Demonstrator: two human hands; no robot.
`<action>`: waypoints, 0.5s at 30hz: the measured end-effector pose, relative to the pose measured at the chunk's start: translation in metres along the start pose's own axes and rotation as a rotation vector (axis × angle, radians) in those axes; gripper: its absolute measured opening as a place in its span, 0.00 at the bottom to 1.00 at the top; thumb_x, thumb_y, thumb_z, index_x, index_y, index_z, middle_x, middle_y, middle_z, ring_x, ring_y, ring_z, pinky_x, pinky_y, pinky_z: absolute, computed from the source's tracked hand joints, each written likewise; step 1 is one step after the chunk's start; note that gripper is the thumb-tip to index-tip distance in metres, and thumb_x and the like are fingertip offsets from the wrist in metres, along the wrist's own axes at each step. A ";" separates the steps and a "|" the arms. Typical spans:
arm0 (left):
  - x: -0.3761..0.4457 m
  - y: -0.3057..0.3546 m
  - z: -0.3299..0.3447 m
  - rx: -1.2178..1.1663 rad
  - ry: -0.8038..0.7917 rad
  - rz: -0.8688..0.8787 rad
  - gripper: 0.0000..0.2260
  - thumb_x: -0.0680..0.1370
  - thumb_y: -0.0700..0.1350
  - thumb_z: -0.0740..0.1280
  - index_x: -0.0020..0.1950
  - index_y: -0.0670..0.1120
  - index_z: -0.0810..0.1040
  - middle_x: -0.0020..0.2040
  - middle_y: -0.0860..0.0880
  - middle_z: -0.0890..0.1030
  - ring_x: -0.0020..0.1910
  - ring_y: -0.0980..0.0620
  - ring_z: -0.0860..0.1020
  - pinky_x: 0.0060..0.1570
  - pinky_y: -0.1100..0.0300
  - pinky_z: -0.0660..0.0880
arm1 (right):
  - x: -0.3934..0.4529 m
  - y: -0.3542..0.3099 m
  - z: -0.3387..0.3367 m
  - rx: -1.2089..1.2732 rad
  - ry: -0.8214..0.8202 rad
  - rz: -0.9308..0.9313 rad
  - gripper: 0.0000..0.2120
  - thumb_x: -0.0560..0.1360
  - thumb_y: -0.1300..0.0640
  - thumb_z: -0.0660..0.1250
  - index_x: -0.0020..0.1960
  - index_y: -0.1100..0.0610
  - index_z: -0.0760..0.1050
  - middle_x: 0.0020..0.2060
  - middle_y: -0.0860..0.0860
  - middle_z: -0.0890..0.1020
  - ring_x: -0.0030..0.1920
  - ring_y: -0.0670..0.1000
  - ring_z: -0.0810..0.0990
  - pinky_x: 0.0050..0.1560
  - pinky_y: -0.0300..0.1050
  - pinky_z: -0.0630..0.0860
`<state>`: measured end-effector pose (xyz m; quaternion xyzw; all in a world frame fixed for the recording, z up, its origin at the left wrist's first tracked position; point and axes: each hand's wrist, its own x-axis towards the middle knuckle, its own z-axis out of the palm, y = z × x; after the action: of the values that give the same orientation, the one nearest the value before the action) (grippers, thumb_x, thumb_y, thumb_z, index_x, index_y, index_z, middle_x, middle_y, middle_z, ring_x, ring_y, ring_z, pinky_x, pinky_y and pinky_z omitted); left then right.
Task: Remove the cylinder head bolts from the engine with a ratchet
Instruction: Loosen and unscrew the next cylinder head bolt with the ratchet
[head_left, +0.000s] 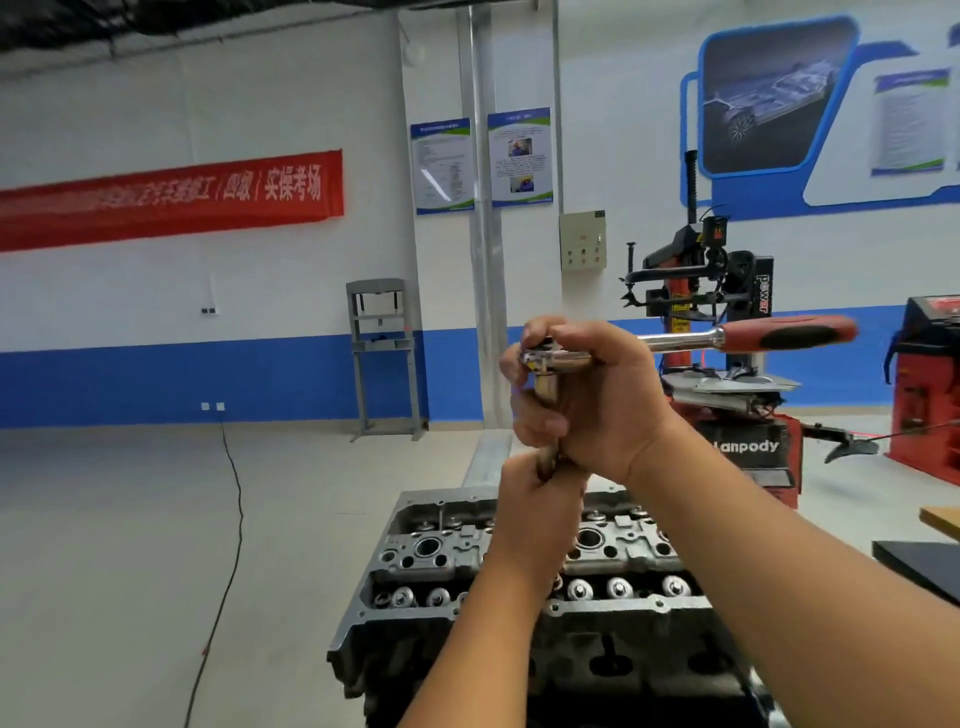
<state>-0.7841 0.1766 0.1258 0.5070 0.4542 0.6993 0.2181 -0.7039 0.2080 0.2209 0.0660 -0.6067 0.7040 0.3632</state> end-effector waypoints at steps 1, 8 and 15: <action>0.002 0.001 0.003 -0.018 -0.032 -0.030 0.11 0.69 0.43 0.63 0.29 0.44 0.64 0.26 0.48 0.59 0.24 0.53 0.56 0.24 0.62 0.55 | 0.000 0.001 -0.002 0.073 0.011 -0.011 0.04 0.69 0.54 0.64 0.41 0.54 0.76 0.37 0.55 0.76 0.22 0.49 0.66 0.32 0.41 0.57; 0.005 -0.012 0.010 0.075 0.119 0.101 0.28 0.79 0.26 0.61 0.27 0.54 0.68 0.19 0.58 0.70 0.21 0.61 0.71 0.23 0.70 0.65 | -0.016 0.031 0.026 -0.349 0.494 -0.460 0.02 0.72 0.53 0.71 0.43 0.51 0.80 0.35 0.51 0.81 0.27 0.52 0.74 0.27 0.42 0.70; 0.000 -0.014 -0.005 -0.225 0.020 -0.087 0.11 0.73 0.43 0.66 0.32 0.47 0.67 0.26 0.49 0.60 0.23 0.53 0.56 0.23 0.63 0.55 | 0.011 0.002 0.019 -0.154 0.004 0.105 0.04 0.72 0.53 0.66 0.44 0.53 0.75 0.37 0.53 0.76 0.24 0.49 0.62 0.31 0.41 0.56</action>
<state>-0.7910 0.1815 0.1137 0.4520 0.3968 0.7408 0.2991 -0.7195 0.1958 0.2301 0.0044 -0.6609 0.6736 0.3309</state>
